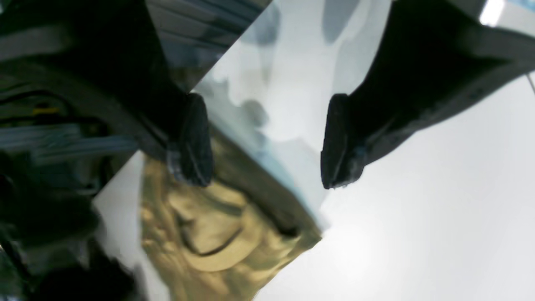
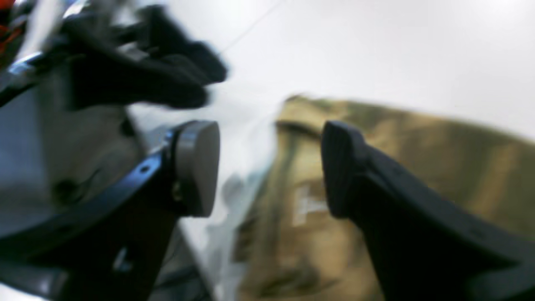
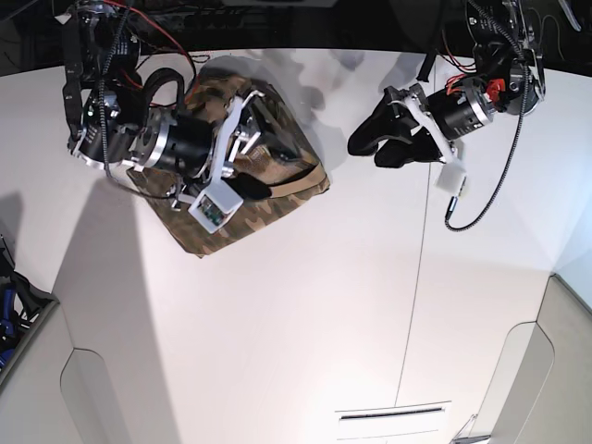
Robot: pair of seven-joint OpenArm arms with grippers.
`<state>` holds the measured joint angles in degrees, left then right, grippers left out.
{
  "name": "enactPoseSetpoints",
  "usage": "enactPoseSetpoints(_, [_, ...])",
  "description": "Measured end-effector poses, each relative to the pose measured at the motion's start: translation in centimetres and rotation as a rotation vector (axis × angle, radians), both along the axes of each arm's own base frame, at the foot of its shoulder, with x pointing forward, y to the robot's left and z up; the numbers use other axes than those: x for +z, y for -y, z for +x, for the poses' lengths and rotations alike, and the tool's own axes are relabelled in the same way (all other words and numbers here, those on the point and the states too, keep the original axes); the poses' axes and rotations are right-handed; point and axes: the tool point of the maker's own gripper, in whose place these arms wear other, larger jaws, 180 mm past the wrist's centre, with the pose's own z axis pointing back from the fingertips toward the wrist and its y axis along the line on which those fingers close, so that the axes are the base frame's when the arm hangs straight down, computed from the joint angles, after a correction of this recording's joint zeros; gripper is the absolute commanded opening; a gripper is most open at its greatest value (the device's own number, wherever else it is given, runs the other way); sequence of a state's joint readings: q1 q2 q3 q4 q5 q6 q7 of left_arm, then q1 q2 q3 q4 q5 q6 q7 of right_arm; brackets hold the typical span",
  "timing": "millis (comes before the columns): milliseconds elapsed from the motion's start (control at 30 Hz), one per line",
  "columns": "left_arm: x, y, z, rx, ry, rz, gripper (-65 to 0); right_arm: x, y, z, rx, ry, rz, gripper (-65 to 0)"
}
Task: Fold the T-shirt properly
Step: 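Grasp the folded bundle with both grippers and fold it over once more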
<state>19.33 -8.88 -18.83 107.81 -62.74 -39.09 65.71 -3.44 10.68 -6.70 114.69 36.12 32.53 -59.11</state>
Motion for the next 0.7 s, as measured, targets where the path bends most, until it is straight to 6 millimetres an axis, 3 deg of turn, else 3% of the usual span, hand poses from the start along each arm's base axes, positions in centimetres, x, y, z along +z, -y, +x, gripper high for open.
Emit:
enactPoseSetpoints(133, [2.8, 1.4, -0.1, -0.060, 0.068, -0.032, -55.3, 1.8, 2.7, 3.1, -0.119, 0.083, 0.011, -29.1])
enactPoseSetpoints(200, [3.9, 2.8, -0.6, -0.120, 0.092, -0.035, -61.1, 2.1, 5.0, 4.6, -0.199, 0.114, -0.024, -38.4])
enactPoseSetpoints(300, [5.4, 5.5, -1.6, -0.218, 0.130, -0.051, -62.1, 3.1, 7.2, 6.4, -0.272, 0.157, -0.034, -61.7])
enactPoseSetpoints(333, [5.7, 6.4, -2.0, -0.248, 0.137, -0.059, -62.1, 3.6, 7.6, 6.9, -0.287, 0.170, -0.031, -65.0])
enactPoseSetpoints(467, [3.9, 9.1, -3.3, -0.348, 0.104, -0.008, -62.0, 3.4, 8.1, 8.7, -0.310, 0.181, -0.018, -65.0])
enactPoseSetpoints(700, [0.6, 13.4, -4.4, -0.423, 0.124, 0.081, -62.0, -1.4, 9.6, 13.6, -0.385, 0.034, 0.036, -65.0])
